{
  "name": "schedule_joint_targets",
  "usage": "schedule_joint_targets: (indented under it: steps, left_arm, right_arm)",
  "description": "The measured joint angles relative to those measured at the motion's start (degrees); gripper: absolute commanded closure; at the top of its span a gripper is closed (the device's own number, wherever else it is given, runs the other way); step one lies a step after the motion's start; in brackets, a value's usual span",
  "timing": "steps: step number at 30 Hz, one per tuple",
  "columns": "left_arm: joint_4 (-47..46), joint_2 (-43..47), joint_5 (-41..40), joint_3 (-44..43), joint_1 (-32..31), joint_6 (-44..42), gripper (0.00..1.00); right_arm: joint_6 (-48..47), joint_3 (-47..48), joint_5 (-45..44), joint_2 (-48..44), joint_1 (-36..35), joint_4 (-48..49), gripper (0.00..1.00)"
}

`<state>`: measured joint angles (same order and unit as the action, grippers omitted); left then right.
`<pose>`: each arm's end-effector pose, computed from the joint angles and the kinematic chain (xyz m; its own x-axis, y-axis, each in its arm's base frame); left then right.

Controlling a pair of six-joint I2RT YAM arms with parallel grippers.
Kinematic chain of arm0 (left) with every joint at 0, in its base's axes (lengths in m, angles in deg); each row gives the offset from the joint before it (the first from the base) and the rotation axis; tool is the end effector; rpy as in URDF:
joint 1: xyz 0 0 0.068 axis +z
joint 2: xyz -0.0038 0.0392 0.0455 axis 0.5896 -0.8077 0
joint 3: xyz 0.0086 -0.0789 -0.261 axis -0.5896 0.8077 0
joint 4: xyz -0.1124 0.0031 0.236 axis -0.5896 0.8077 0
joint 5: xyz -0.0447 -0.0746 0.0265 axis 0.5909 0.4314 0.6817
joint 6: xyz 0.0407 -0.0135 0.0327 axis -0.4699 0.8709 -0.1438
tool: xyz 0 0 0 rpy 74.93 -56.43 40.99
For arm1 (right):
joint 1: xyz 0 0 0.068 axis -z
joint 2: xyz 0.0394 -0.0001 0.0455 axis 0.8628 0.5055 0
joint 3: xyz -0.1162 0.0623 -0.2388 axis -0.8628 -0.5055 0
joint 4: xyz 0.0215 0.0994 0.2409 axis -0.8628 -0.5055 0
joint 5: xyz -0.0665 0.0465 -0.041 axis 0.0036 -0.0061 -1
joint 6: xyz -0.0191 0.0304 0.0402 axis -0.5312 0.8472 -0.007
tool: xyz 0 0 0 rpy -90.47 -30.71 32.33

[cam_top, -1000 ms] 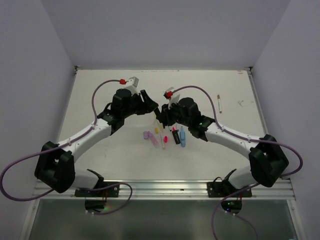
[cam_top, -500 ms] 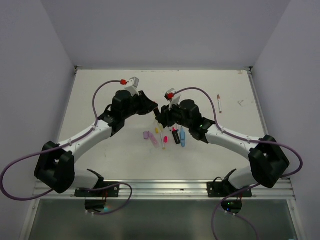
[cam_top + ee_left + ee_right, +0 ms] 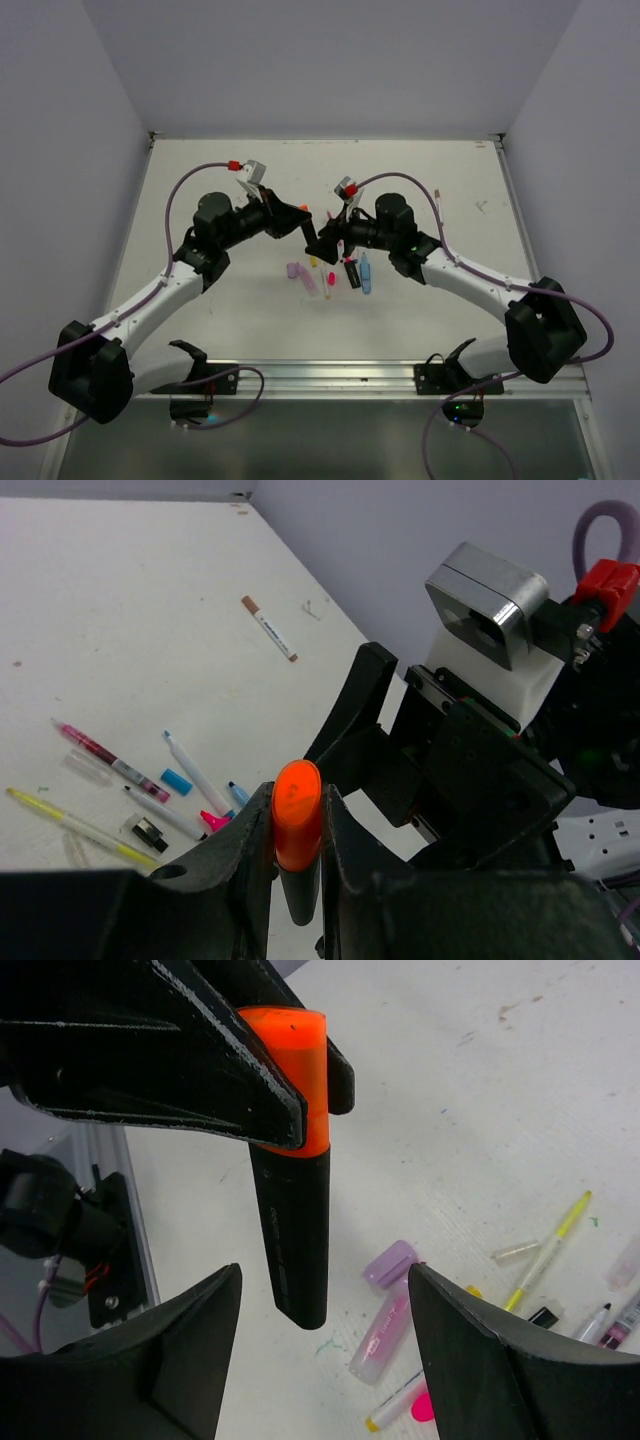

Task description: Open the pen caps

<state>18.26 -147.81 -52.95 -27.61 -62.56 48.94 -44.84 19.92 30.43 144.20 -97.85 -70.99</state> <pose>0.2337 -0.1335 0.3035 -0.5233 -0.3189 -0.7902 0.5950 0.5271 -0.6067 0.2365 0.2081 0.2722 -0.4214 -0.0535 -0.9053 -0.8284 0.4288 0.3603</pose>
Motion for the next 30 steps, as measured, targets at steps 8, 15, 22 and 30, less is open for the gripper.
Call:
schedule_joint_targets:
  steps: [8, 15, 22, 30]
  left_arm:
    - [-6.58, 0.63, 9.60, 2.36, 1.38, -0.76, 1.00]
    - [-14.84, 0.57, 13.77, 4.42, 1.38, 1.29, 1.00]
    - [-20.50, 0.33, 15.87, 5.64, 1.57, 2.75, 1.00]
    - [-24.65, -0.79, 15.87, 6.36, 1.55, 2.86, 1.00]
  right_arm:
    - [-0.22, 2.45, 11.10, 0.00, 0.57, -0.22, 0.41]
    - [-0.28, 4.50, 15.58, 0.68, 0.63, -0.07, 0.67]
    - [0.17, 4.72, 18.38, 2.01, 1.01, 0.50, 1.00]
    - [-0.59, 3.06, 19.91, 2.08, 1.57, 2.84, 1.00]
